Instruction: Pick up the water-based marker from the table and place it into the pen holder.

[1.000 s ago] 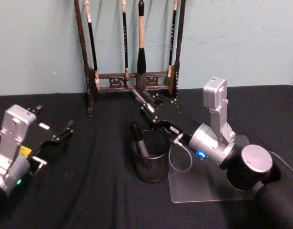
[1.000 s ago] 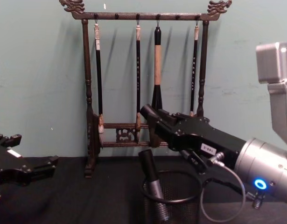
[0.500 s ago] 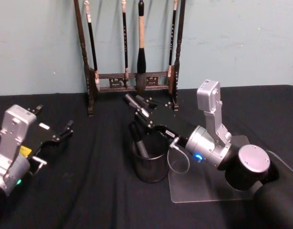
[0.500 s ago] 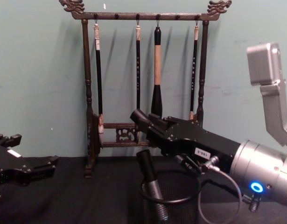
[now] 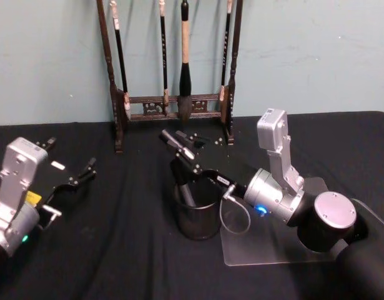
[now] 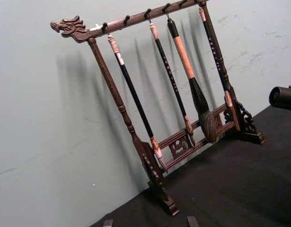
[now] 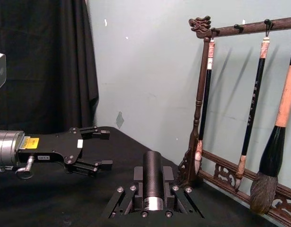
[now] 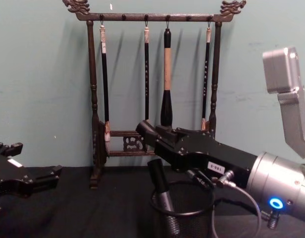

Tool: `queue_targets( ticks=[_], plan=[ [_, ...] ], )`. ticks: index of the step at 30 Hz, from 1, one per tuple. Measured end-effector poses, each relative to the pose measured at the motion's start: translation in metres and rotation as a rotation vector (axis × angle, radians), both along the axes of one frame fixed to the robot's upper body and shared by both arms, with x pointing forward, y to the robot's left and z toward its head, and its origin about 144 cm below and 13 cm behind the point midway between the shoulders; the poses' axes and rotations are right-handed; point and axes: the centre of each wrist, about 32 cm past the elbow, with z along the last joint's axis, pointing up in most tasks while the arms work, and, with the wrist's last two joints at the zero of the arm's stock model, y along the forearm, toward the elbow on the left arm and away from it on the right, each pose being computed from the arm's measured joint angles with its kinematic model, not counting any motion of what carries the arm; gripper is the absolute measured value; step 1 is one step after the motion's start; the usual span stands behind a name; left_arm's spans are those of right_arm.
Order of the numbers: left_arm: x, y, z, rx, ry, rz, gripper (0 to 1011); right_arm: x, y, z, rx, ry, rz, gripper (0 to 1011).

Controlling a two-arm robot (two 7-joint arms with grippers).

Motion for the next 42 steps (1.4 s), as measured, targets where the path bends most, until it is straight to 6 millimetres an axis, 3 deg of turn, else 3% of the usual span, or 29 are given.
queue_targets(
  ticks=[8,11,33,42],
  plan=[
    [0.0000,0.0000,0.0000,0.000,0.000,0.000,1009,0.0001,0.0001,-0.0004,0.002,0.001,-0.003,251],
    [0.0000,0.0000,0.0000,0.000,0.000,0.000,1009,0.0002,0.0002,-0.0004,0.003,0.001,-0.003,317],
    [0.0000,0.0000,0.0000,0.000,0.000,0.000,1009,0.0007,0.0002,-0.0003,0.004,-0.001,-0.006,985],
    [0.0000,0.0000,0.0000,0.000,0.000,0.000,1009,-0.0018,-0.0043,-0.0006,0.007,0.009,-0.018,1002]
  ],
)
